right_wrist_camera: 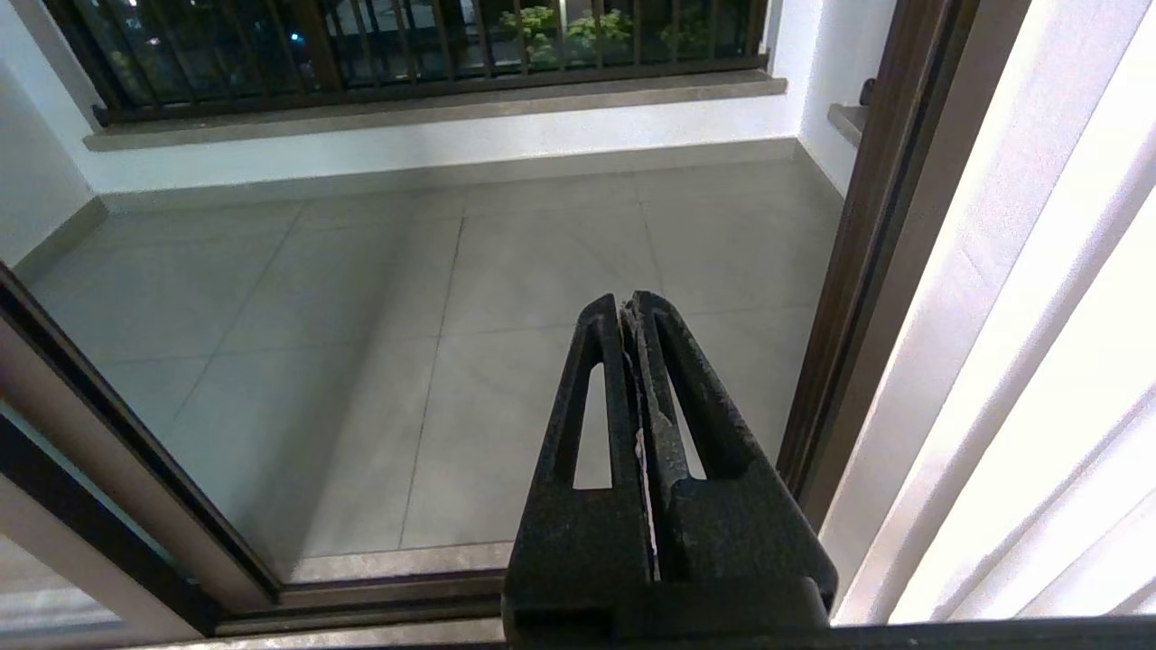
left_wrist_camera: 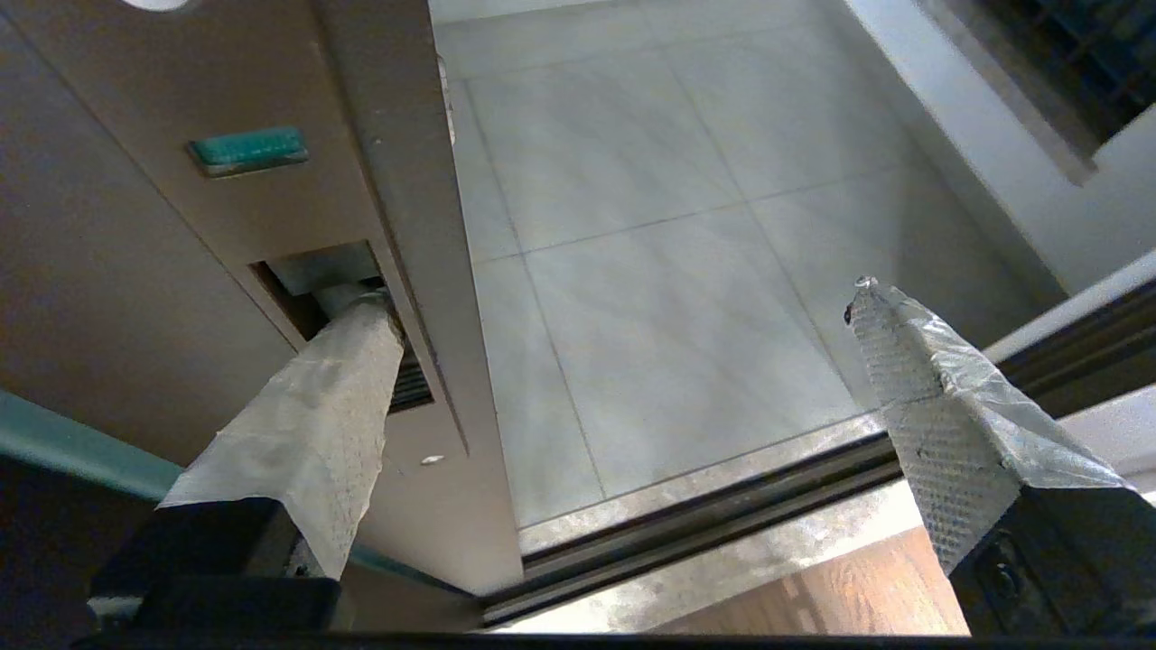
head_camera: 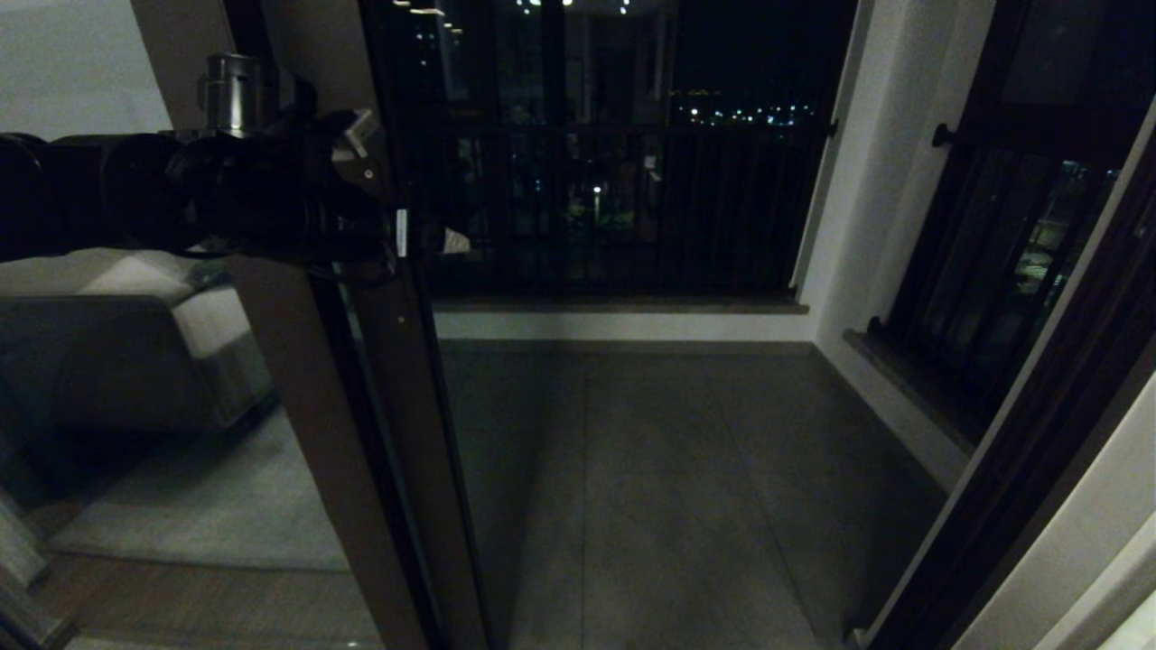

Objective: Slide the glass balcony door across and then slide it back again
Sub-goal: Close the slid door

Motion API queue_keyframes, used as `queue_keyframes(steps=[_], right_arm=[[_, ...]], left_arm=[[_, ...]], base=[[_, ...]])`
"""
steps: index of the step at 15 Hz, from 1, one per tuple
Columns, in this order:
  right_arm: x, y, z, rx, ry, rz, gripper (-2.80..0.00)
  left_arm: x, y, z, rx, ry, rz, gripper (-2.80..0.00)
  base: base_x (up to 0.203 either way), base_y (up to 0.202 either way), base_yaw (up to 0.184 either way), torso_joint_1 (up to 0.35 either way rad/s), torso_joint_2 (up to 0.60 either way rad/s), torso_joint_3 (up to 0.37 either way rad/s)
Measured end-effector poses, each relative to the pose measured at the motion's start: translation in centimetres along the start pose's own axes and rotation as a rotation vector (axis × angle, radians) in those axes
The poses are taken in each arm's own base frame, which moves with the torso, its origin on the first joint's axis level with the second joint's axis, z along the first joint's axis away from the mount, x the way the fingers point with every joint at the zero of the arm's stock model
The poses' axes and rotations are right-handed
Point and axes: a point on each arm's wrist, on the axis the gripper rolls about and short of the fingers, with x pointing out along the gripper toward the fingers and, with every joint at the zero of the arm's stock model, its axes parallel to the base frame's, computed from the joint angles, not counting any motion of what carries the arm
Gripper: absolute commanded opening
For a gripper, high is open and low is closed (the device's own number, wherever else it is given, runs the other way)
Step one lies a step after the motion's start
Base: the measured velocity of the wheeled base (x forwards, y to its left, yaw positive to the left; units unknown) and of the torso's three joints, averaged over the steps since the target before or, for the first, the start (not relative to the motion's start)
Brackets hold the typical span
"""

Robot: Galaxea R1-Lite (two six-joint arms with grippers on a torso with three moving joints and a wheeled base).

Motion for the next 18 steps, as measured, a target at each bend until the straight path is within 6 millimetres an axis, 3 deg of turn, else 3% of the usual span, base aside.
queue_keyframes(steps=[6,18], right_arm=[[0.0,0.0,0.0,0.0,0.0,0.0,-2.8],[0.0,0.0,0.0,0.0,0.0,0.001,-2.8]], left_arm=[[0.2,-0.9,0.1,0.009,-0.005,-0.025,0.0],[0.8,-5.6,0.3,0.056,-0.006,-0.131,0.0]], base=[[0.0,0.0,0.0,0.0,0.0,0.0],[0.0,0.0,0.0,0.0,0.0,0.0]])
